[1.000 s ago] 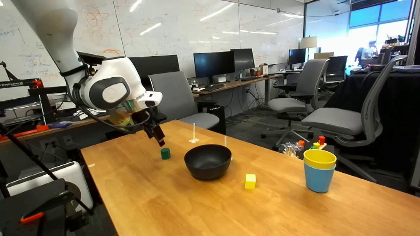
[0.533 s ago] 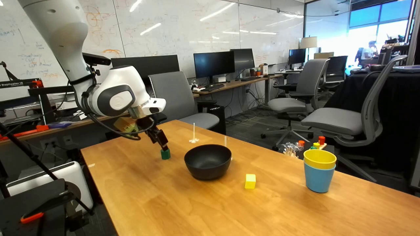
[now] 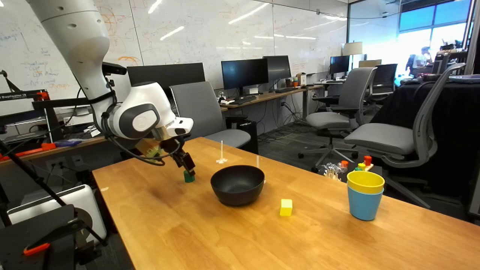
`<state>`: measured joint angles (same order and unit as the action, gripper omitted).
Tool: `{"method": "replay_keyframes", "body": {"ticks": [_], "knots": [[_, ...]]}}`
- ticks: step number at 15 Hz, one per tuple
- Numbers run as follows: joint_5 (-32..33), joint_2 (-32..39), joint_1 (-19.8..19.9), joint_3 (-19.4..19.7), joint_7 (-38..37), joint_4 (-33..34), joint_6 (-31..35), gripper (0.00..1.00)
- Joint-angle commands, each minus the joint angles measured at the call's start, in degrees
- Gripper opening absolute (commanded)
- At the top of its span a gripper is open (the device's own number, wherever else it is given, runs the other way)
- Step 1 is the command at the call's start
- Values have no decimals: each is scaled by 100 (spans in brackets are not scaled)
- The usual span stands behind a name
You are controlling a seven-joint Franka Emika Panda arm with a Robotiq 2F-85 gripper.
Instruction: Put the blocks in the bowl
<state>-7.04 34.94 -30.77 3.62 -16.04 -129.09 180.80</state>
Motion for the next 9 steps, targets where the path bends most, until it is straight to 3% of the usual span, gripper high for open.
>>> {"method": "replay_keyframes", "body": {"ticks": [1, 3, 4, 6, 9], "knots": [[-61, 244, -112, 103, -151, 292, 57, 100], [-67, 309, -124, 109, -173, 351, 33, 95], [-69, 332, -131, 110, -182, 371, 25, 75], [-75, 380, -156, 129, -199, 410, 22, 70], [-74, 424, -169, 135, -199, 447, 12, 45]]}}
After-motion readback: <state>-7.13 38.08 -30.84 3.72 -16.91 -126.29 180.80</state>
